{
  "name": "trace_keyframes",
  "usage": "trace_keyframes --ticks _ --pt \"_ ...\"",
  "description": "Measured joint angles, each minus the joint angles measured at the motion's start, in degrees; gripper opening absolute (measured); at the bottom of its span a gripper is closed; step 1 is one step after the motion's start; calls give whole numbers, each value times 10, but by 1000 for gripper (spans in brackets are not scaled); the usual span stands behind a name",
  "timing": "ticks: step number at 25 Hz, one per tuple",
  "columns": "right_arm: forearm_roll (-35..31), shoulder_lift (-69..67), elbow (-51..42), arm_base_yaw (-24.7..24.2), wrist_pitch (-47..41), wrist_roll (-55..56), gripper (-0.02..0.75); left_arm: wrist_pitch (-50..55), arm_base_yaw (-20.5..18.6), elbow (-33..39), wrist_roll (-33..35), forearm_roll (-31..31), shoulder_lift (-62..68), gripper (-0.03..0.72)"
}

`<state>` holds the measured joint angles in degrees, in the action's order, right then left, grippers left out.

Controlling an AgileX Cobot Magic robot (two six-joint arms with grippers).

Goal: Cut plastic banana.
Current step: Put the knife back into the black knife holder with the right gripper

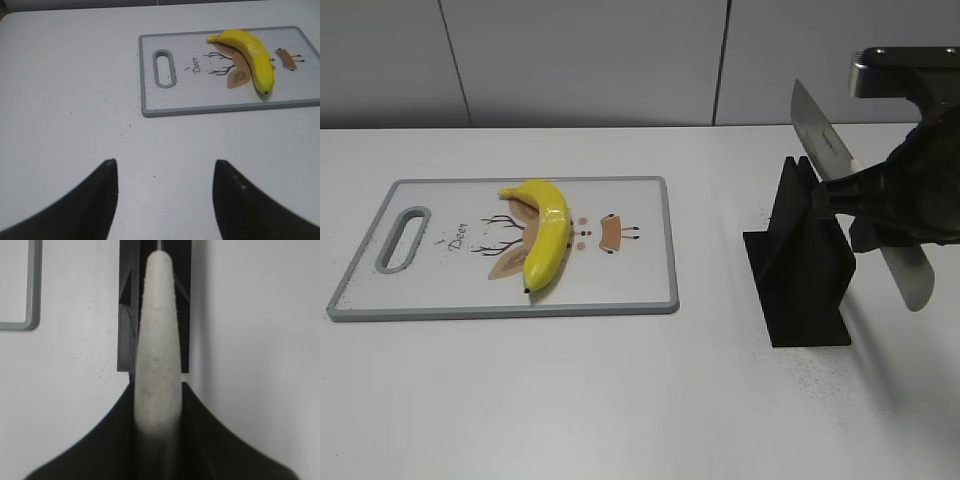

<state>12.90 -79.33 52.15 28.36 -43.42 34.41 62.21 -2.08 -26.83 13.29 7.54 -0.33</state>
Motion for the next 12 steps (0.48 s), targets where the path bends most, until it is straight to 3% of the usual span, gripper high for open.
trace_keyframes --ticks 12 --pt "0 0 0 0 1 -13 160 0 0 0 0 0 0 589"
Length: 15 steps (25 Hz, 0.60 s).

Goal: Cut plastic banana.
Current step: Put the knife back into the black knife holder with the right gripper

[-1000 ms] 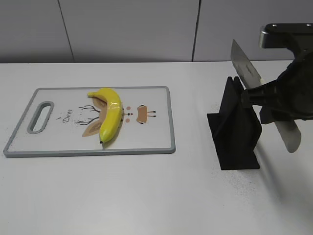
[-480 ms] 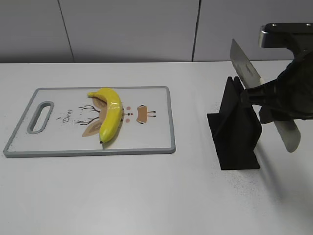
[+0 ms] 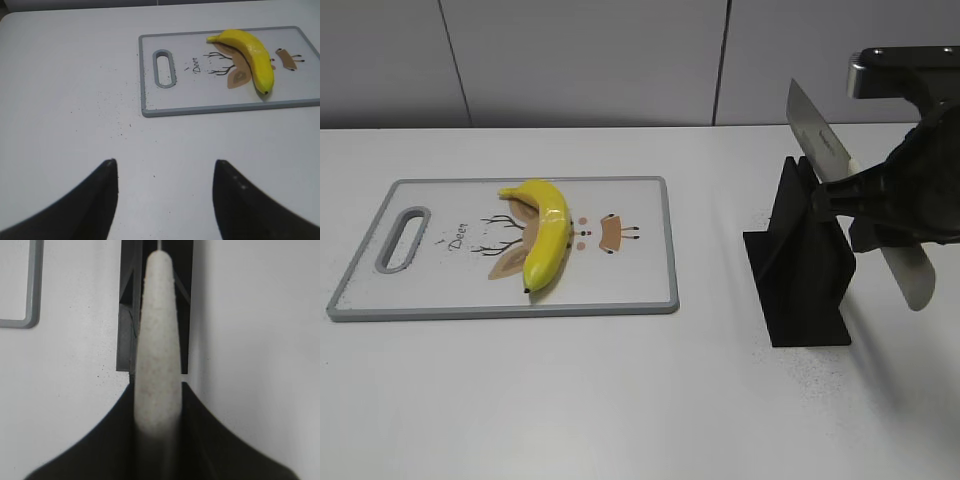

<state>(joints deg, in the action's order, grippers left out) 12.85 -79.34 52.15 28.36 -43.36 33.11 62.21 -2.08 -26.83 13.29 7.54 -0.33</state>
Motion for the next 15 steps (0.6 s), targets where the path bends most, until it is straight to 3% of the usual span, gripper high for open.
trace_keyframes --ticks 15 --pt "-20 -49 0 0 6 -4 159 0 0 0 0 0 0 589"
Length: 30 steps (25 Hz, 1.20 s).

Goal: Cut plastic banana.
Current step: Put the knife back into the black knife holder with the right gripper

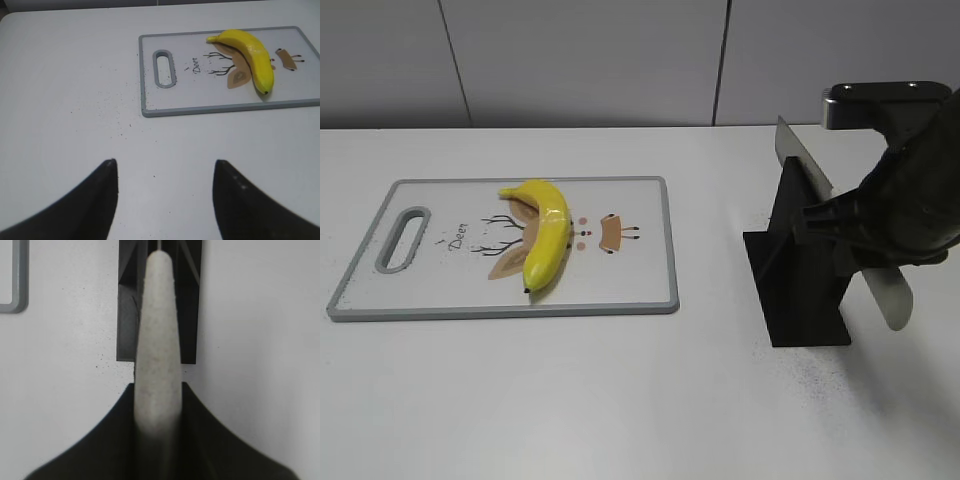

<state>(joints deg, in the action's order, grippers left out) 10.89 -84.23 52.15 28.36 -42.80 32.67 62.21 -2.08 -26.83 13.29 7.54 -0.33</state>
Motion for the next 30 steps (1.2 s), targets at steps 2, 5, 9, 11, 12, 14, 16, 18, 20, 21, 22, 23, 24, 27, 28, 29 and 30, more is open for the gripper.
trace_keyframes --ticks 2,5,9,11,12,14,16,18,20,21,22,23,24,27,28,29,30 --pt "-4 0 0 0 0 0 159 0 0 0 0 0 0 589" --pt "-6 0 0 0 3 0 230 0 0 0 0 0 0 589" --pt "-6 1 0 0 6 -7 482 0 0 0 0 0 0 589" --pt "-11 7 0 0 7 -24 554 0 0 0 0 0 0 589" --pt "-14 13 0 0 7 -32 571 0 0 0 0 0 0 589" --pt "-18 36 0 0 7 -48 584 0 0 0 0 0 0 589" --pt "-19 67 0 0 3 -71 585 0 0 0 0 0 0 589" --pt "-29 108 -1 0 -17 -108 585 0 0 0 0 0 0 589" --pt "-58 156 -20 0 -29 -167 585 0 0 0 0 0 0 589" --pt "-76 186 -36 0 -32 -201 585 0 0 0 0 0 0 589" --pt "-89 214 -61 1 -35 -229 585 0 0 0 0 0 0 589" --pt "-102 250 -88 1 -40 -244 585 0 0 0 0 0 0 589" --pt "-109 290 -110 1 -43 -255 585 0 0 0 0 0 0 589" --pt "-109 407 -176 1 -51 -268 585 0 0 0 0 0 0 589" --pt "-109 448 -190 1 -59 -269 585 0 0 0 0 0 0 589" --pt "-106 480 -205 1 -66 -272 585 0 0 0 0 -1 0 589" --pt "-105 514 -215 1 -75 -277 585 -1 0 0 0 -1 0 589"
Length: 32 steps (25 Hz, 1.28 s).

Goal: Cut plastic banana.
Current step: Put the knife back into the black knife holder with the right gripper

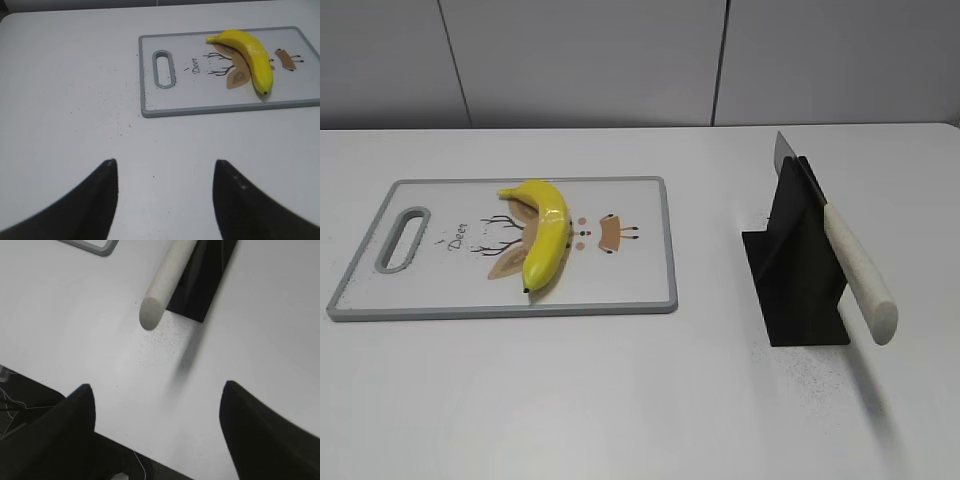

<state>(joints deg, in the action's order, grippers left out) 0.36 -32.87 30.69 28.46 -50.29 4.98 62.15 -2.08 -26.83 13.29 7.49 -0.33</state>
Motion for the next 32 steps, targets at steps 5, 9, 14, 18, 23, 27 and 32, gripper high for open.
trace_keyframes --ticks 5,9,14,18,23,27,32 --pt "-4 100 -5 0 -33 -23 558 0 0 0 0 0 0 589" --pt "-8 138 -12 0 -92 -33 527 0 0 0 0 0 0 589" --pt "-11 197 -17 0 -95 -38 520 0 0 0 0 0 0 589" --pt "-9 257 -18 0 -96 -38 520 0 0 0 0 0 0 589" --pt "-10 327 -18 0 -97 -39 519 0 0 0 0 0 0 589" --pt "-11 332 -18 0 -97 -39 519 0 0 0 0 1 0 589" --pt "-11 332 -18 -29 -97 -39 519 0 0 0 0 1 0 589"
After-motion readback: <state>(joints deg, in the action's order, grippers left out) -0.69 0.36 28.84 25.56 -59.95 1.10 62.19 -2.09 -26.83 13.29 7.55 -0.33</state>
